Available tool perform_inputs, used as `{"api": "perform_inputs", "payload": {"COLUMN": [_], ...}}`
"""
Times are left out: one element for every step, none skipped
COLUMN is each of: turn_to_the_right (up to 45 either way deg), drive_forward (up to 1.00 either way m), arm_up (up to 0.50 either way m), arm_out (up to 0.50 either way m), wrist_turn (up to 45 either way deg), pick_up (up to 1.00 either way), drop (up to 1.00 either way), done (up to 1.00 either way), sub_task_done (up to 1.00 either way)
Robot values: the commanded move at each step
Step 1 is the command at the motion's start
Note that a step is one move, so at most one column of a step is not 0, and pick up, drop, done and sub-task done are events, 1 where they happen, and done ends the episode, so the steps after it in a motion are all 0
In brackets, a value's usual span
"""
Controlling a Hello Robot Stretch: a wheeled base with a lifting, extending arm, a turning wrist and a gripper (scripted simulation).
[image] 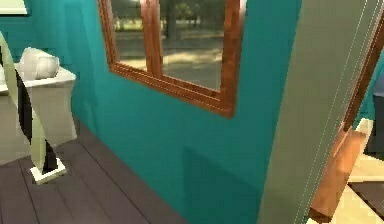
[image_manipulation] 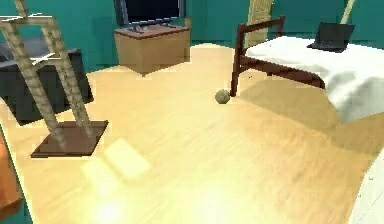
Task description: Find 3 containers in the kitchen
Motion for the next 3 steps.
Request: {"api": "perform_inputs", "payload": {"turn_to_the_right": [-42.0,0.0,-15.0], "drive_forward": [0.0,1.0,0.0], "arm_up": [0.0,0.0,0.0], "arm_out": [0.0,0.0,0.0], "wrist_turn": [0.0,0.0,0.0], "pick_up": [0.0,0.0,0.0], "drop": [0.0,0.0,0.0], "done": [0.0,0.0,0.0], "sub_task_done": [0.0,0.0,0.0]}}
